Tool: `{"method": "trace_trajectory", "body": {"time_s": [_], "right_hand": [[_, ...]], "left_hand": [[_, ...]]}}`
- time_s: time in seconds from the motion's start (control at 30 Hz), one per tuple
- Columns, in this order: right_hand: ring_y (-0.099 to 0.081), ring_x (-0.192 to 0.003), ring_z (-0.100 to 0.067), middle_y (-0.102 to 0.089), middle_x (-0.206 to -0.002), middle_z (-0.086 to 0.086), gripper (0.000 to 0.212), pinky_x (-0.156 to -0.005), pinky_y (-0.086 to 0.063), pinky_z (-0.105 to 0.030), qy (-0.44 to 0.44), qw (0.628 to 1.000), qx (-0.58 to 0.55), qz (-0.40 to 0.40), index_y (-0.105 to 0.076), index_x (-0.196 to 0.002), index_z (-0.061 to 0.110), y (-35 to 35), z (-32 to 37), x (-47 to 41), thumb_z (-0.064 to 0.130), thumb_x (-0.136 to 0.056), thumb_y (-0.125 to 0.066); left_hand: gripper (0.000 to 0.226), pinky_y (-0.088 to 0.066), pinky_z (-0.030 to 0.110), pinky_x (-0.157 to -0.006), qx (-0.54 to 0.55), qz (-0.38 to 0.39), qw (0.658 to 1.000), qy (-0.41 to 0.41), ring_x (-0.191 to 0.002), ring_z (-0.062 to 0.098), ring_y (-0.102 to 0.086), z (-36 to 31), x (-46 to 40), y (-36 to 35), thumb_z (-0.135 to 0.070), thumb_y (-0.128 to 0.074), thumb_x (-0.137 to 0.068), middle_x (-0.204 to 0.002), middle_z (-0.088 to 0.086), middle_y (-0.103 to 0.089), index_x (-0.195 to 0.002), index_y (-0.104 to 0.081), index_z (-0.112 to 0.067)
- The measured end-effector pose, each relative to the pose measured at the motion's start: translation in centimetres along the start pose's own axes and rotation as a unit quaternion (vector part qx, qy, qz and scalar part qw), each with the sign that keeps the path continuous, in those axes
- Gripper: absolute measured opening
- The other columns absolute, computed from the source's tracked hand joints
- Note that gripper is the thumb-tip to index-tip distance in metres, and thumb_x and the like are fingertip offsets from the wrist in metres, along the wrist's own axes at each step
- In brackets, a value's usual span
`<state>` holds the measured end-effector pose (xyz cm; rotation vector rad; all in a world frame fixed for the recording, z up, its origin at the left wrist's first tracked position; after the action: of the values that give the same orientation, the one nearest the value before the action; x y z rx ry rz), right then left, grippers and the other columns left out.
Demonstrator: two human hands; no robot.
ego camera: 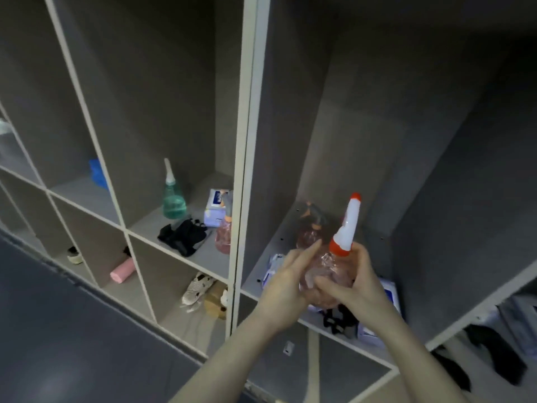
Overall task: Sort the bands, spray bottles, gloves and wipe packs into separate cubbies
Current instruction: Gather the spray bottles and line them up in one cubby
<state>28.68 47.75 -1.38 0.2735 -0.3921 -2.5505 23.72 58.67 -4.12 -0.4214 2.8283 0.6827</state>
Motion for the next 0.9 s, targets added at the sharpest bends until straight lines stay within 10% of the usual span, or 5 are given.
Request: {"method": "trace_trajectory", "body": {"time_s": [0.17,0.37,0.53,0.9], "right_hand": [[-0.066,-0.097,0.0,-0.067,-0.11,0.006,0.059,-0.078,-0.051,-0.015,-0.026,0.999,-0.005,-0.021,-0.047,-0.124,0.026,3.7,-2.5,-4.3,0.007,-0.076,-0.076],[-0.068,-0.085,-0.013,-0.07,-0.101,-0.005,0.05,-0.076,-0.057,-0.03,-0.059,0.996,-0.027,-0.061,-0.056,-0.111,0.025,8.5,-5.8,-10.1,-0.003,-0.074,-0.075],[-0.067,-0.092,-0.019,-0.068,-0.104,-0.002,0.055,-0.075,-0.056,-0.032,-0.094,0.99,-0.032,-0.101,-0.052,-0.123,0.023,10.9,-8.2,-14.6,0.003,-0.077,-0.074],[-0.066,-0.094,-0.023,-0.069,-0.101,-0.007,0.033,-0.088,-0.053,-0.037,-0.168,0.954,-0.018,-0.248,-0.06,-0.112,0.018,17.0,-15.1,-17.0,0.012,-0.081,-0.07]], "left_hand": [[0.083,-0.047,0.026,-0.094,-0.002,0.026,1.0,0.006,-0.112,0.006,-0.053,0.2,-5.7,-3.4,-0.035,-0.06,-0.067,-0.126,-0.011,-0.043,-0.145,-0.031,-0.037],[0.082,-0.036,0.013,-0.099,-0.013,0.055,0.998,0.011,-0.122,0.006,-0.049,2.2,-13.6,-7.4,-0.017,-0.076,-0.074,-0.132,-0.001,-0.05,-0.145,-0.037,-0.03],[0.078,-0.043,0.033,-0.101,-0.054,0.026,0.998,0.023,-0.125,0.021,-0.051,2.8,-18.8,-9.5,-0.015,-0.072,-0.076,-0.135,0.005,-0.051,-0.144,-0.038,-0.03],[0.058,-0.044,0.032,-0.099,-0.182,0.104,0.977,0.023,-0.127,0.024,-0.05,4.6,-24.3,-12.7,-0.033,-0.061,-0.089,-0.145,0.002,-0.044,-0.142,-0.039,-0.036]]}}
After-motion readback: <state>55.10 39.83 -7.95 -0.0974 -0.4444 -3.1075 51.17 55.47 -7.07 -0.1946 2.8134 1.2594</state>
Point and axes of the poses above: each hand's wrist, its own x-axis away from the middle knuckle, its own y-axis out of the back of the hand, z = x × y, the point moved 10 cm from there along -x, towards the middle knuckle
